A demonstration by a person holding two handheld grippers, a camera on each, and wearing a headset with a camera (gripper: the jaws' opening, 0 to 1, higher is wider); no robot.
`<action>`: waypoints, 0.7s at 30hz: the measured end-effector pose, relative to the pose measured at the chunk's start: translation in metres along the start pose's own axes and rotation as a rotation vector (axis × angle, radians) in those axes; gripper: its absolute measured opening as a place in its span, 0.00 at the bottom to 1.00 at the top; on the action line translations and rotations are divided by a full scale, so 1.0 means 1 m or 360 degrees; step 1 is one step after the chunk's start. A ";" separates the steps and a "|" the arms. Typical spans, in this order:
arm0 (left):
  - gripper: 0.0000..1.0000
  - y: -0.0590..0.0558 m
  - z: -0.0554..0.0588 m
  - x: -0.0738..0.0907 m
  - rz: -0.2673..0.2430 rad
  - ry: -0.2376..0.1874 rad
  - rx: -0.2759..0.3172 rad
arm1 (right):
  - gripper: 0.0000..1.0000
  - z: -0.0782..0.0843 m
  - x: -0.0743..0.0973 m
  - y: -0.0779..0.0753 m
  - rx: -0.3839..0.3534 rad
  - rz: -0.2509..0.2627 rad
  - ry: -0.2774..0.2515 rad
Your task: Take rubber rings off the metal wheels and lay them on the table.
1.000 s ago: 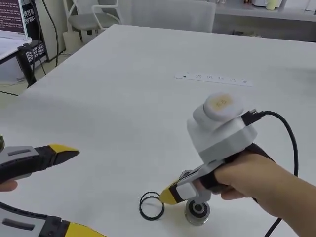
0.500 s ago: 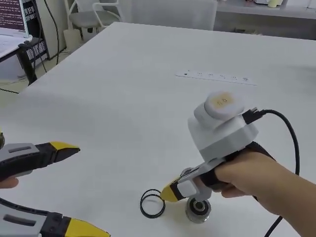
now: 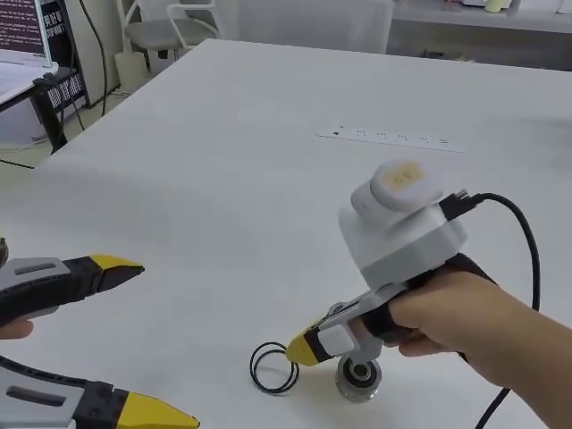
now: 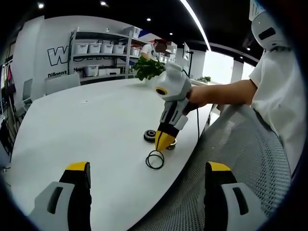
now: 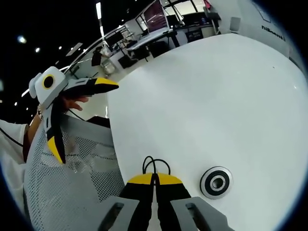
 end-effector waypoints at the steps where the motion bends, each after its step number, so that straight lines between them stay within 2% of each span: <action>1: 0.98 0.000 0.000 0.000 0.0000 0.0000 0.0000 | 0.00 0.001 -0.001 -0.001 -0.0011 -0.0002 0.0004; 21: 0.98 0.000 0.001 0.000 0.0011 0.0009 0.0004 | 0.00 0.005 -0.008 -0.012 -0.0047 0.0057 0.0063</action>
Point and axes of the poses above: the centre of the closed fingertips' face, and the gripper's own axes: x roughly backward along the fingers, y roughly to its left, z roughly out of its underside, the point moved 8 cm from there along x, roughly backward along the fingers, and after that the axes turned 1 degree about -z, right-handed, at the moved point
